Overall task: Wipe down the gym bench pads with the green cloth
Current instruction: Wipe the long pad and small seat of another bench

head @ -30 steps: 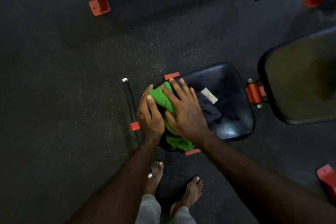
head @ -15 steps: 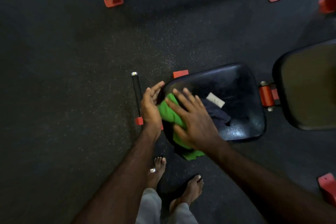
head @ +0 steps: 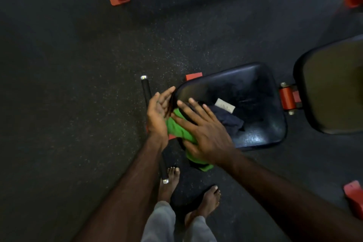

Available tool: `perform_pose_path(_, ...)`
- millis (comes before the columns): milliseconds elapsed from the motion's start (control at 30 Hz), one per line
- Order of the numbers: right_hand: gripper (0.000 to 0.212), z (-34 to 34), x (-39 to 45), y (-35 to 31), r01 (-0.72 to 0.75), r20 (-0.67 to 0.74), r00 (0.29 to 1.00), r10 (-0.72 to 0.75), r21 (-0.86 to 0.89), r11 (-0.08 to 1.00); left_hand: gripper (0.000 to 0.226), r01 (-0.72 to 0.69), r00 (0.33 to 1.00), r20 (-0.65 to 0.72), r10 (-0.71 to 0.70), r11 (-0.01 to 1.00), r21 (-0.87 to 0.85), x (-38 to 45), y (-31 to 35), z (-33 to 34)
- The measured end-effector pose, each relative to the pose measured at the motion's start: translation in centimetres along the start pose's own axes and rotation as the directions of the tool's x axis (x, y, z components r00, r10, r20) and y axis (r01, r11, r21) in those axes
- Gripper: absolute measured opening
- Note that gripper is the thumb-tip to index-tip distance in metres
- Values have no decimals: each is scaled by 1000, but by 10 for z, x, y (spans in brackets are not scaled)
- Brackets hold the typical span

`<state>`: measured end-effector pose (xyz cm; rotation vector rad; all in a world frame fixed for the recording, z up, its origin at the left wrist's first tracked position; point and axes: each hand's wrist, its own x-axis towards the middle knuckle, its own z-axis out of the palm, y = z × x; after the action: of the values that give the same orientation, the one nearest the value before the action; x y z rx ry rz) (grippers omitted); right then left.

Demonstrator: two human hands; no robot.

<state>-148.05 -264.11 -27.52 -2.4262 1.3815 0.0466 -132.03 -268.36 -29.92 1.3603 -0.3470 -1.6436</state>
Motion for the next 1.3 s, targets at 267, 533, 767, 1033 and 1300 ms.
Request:
perform_pose_path(267, 73, -8, 47, -9, -556, -174, 778, 604, 258, 790, 43, -141, 986, -80, 149, 985, 97, 2, -18, 10)
perform_pose_path(533, 80, 3, -42, 19, -142, -66, 987, 144, 34, 989, 47, -160, 980, -101, 174, 979, 129, 2, -13, 14)
perform_pose_path(767, 78, 1, 14, -9, -559, -185, 762, 621, 297, 774, 54, -305, 898, -120, 424, 794, 527, -12, -41, 35)
perform_pose_path(1033, 81, 3, -65, 46, -391, -199, 894, 403, 97, 915, 57, -274, 927, -105, 360, 842, 465, -12, -30, 29)
perform_pose_path(1300, 83, 10, -28, -16, -357, -144, 912, 385, 184, 916, 52, -308, 905, -165, 393, 870, 385, -7, -39, 35)
